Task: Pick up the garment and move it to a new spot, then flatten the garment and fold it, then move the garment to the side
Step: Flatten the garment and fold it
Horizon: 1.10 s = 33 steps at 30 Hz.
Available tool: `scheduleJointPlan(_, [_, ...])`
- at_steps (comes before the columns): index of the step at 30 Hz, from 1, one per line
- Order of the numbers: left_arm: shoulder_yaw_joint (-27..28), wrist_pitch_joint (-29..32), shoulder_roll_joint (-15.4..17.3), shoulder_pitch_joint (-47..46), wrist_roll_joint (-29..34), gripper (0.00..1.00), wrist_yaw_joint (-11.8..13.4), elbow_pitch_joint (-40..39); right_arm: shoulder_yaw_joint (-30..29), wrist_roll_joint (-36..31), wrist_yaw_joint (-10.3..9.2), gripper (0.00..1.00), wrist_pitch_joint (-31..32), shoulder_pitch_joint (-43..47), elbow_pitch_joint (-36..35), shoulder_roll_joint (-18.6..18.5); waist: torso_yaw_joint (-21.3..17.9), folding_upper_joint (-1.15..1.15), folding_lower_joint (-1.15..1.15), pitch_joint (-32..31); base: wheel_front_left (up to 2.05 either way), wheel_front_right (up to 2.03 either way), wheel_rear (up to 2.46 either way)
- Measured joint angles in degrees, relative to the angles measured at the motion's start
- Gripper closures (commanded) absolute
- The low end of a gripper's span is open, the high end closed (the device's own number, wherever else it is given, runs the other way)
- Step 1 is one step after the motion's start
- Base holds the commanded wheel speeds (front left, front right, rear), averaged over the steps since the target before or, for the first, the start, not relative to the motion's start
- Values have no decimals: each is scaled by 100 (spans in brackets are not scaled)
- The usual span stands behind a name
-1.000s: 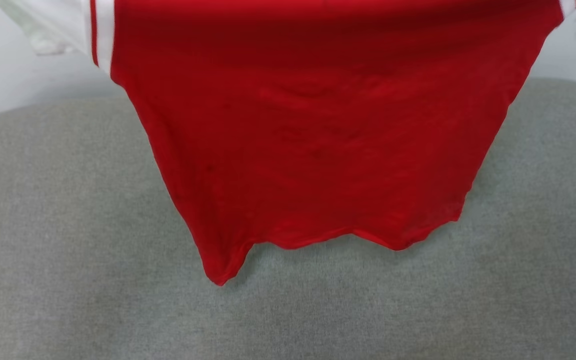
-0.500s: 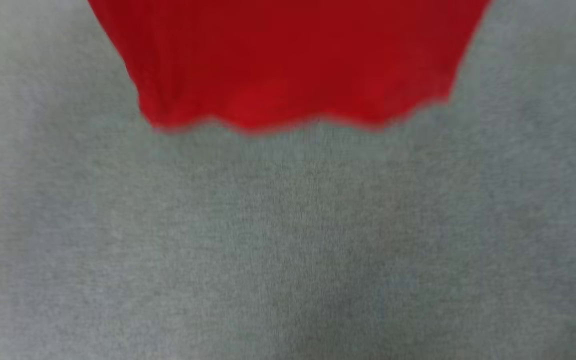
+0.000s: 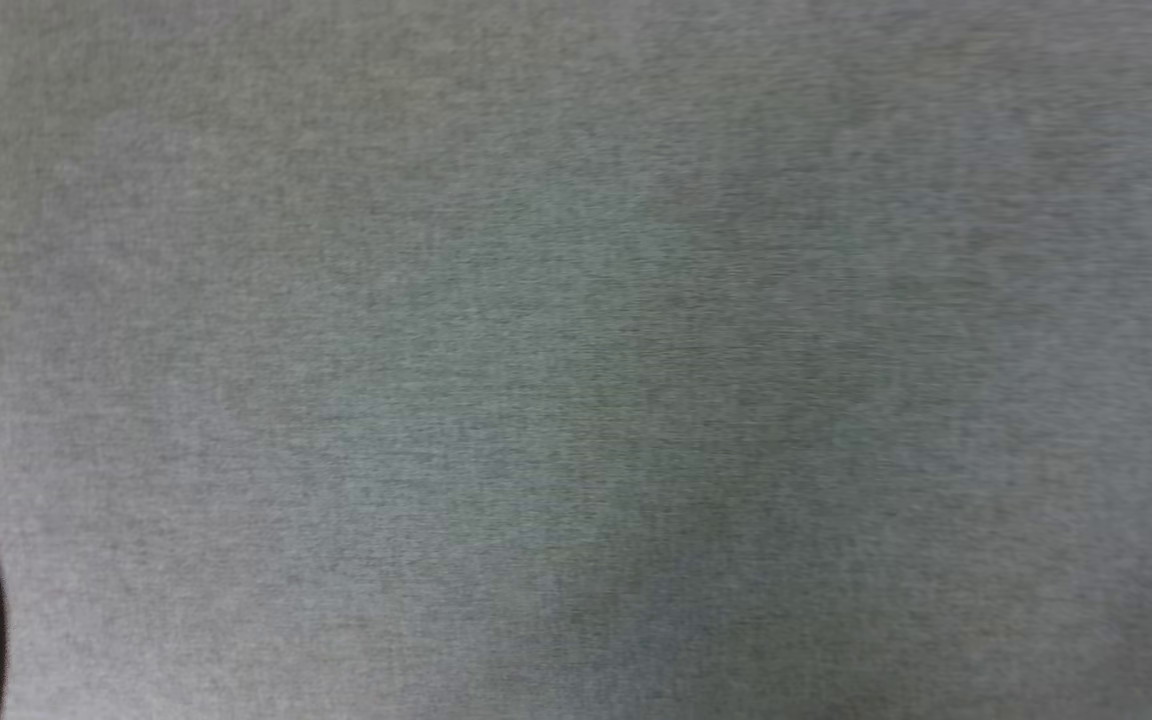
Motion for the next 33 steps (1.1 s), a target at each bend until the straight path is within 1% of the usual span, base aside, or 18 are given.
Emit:
scheduleJointPlan(3, [-372, -270, -154, 57, 37, 100, -4, 222, -56, -174, 0, 100, -193, 39, 353, 112, 139, 0, 0, 124, 0, 0, 0])
scheduleJointPlan(7, [-960, -443, -314, 595, -90, 100, -5, 290, -70, -208, 0, 100, -434, 518, 742, 248, 248, 0, 0, 110, 0, 0, 0])
scheduleJointPlan(9, [-1220, -520, -331, 907, -210, 100, -7, 279, -86, -186, 0, 100, -536, 836, 913, 285, 257, 0, -1, 18, 0, 0, 0])
scheduleJointPlan(12, [-1547, -615, -326, 1440, -361, 100, -7, 220, 138, 1, 0, 100, -655, 1485, 1090, 382, 257, 0, -1, -184, 0, 0, 0])
scheduleJointPlan(15, [-1850, -660, -278, 2171, -404, 100, -7, 83, 353, 274, 0, 100, -740, 2122, 1121, 378, 243, 0, -1, -436, 0, 0, 0])
scheduleJointPlan(18, [-2106, -671, -245, 3014, -442, 100, -7, -85, 633, 590, -1, 100, -735, 2865, 1043, 221, 236, 0, -1, -733, 0, 0, 0])
scheduleJointPlan(21, [-2224, -671, -232, 3883, -449, 100, -7, -289, 824, 1272, 0, 100, -533, 3738, 824, 127, 241, 0, -2, -1065, 0, 0, 0])
scheduleJointPlan(24, [-2343, -680, -200, 4692, -391, 100, -5, -437, 915, 1688, 0, 100, -389, 4404, 470, -175, 249, 0, -3, -1397, 0, 0, 0])
scheduleJointPlan(27, [-2414, -688, -175, 5400, -481, 100, 29, -520, 1129, 1871, 0, 100, -267, 5146, 123, -466, 258, 0, -3, -1713, 0, 0, 0])
scheduleJointPlan(31, [-2529, -688, -47, 6137, -626, 100, 110, -622, 1225, 2067, 0, 100, -176, 5925, -198, -706, 262, 0, -4, -2125, 0, 0, 0])
scheduleJointPlan(33, [-2552, -688, 36, 6484, -719, 100, 196, -727, 1258, 2071, 0, 100, -145, 6257, -292, -818, 260, 0, -3, -2326, 0, 0, 0])
